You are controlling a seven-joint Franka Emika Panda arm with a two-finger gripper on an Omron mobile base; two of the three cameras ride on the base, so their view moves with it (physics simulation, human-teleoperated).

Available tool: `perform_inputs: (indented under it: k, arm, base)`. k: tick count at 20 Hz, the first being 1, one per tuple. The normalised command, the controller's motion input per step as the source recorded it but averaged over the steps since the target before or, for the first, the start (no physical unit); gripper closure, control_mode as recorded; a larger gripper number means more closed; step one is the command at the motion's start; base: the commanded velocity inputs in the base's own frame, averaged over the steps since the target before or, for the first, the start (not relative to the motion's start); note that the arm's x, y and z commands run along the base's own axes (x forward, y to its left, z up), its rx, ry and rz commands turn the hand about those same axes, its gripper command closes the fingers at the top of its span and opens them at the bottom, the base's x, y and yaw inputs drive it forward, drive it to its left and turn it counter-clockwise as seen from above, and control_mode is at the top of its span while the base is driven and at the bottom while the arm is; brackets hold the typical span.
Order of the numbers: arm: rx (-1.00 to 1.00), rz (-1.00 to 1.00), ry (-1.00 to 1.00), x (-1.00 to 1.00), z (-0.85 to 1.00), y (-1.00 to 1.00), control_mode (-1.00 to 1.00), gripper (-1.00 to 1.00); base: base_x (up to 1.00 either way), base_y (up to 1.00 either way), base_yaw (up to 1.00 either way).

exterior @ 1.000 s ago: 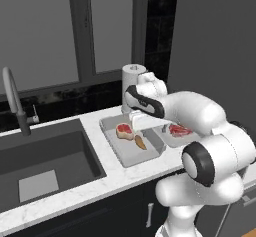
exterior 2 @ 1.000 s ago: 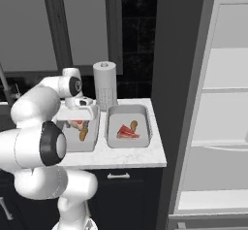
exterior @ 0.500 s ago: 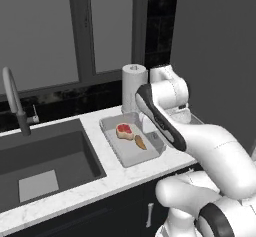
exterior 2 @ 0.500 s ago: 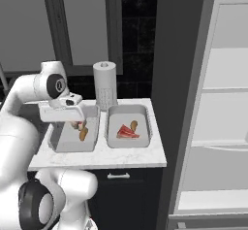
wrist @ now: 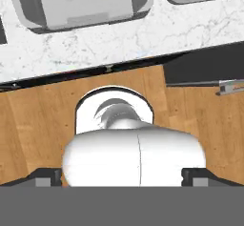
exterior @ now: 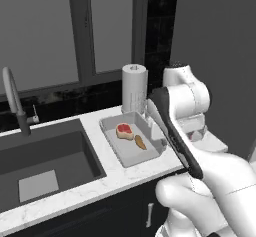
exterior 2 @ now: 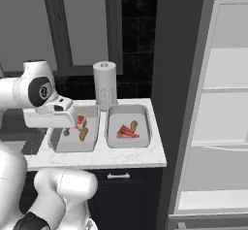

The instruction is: Place one sweet potato and one steak in each tupperware on the nearby counter, to pack two identical lunches.

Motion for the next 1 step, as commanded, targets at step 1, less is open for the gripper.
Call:
perform_inputs:
  k: [1]
  arm:
    - [0.04,0.0,-0.01,-0.59,0.0,-0.01,-1.0,-1.0]
  base:
    - [0.0,0.0,0.0]
